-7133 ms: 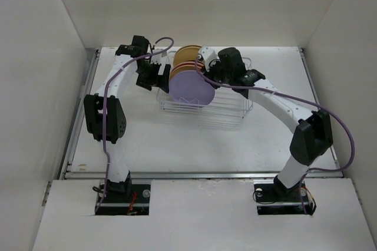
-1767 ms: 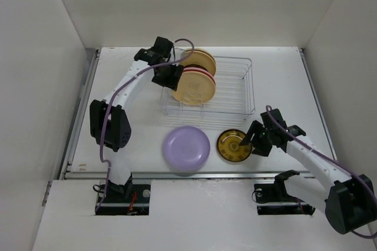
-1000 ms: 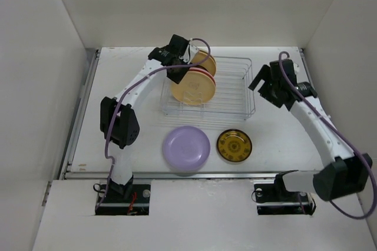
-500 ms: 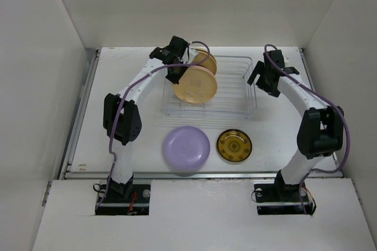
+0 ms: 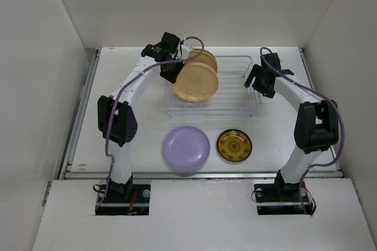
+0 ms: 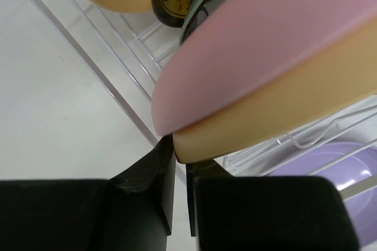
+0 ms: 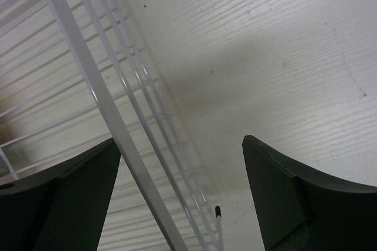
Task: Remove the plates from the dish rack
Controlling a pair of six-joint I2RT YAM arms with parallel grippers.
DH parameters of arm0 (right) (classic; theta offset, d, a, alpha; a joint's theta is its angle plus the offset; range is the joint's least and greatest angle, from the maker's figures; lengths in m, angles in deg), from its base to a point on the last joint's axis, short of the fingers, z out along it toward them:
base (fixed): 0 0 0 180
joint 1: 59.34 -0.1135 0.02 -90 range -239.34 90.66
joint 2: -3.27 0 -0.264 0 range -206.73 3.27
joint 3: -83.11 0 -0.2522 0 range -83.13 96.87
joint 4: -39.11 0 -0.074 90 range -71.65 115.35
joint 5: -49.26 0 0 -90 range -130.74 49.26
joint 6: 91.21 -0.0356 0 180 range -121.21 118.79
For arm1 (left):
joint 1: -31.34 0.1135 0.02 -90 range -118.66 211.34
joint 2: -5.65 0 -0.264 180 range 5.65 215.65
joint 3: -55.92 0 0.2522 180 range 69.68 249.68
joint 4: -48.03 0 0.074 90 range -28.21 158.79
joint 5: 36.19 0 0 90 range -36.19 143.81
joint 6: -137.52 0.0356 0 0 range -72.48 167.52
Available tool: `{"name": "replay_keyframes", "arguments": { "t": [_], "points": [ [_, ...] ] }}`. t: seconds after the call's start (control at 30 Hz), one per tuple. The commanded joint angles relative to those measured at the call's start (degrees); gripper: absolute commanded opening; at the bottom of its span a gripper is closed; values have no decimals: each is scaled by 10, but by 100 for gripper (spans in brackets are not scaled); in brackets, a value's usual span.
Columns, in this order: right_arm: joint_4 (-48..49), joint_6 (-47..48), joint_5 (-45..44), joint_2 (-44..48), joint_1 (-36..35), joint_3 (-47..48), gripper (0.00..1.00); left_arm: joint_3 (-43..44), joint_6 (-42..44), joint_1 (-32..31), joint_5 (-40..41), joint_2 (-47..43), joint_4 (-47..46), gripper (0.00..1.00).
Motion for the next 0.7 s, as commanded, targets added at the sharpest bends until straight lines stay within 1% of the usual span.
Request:
{"name": "replay_keyframes", "arguments": {
  "t": [0.0, 0.23, 0.3, 0.37, 0.43, 0.53, 0.67],
  "points": [
    [40, 5, 16, 3, 1, -8, 89, 40, -61, 8, -96, -90, 0, 0],
    [50, 5, 23, 3, 1, -26, 89, 40, -73, 13, -109, -95, 0, 0],
    [50, 5, 23, 3, 1, -26, 89, 25, -68, 13, -109, -90, -5, 0],
    [50, 5, 28, 3, 1, -26, 89, 12, -60, 13, -78, -90, -12, 0],
    [50, 5, 28, 9, 1, -31, 89, 6, -60, 13, -78, -85, -12, 0],
    [55, 5, 23, 16, 1, -31, 89, 6, -68, 19, -102, -93, -20, 0],
    [55, -1, 28, 16, 1, -36, 89, 42, -91, 24, -116, -106, -28, 0]
  ]
}}
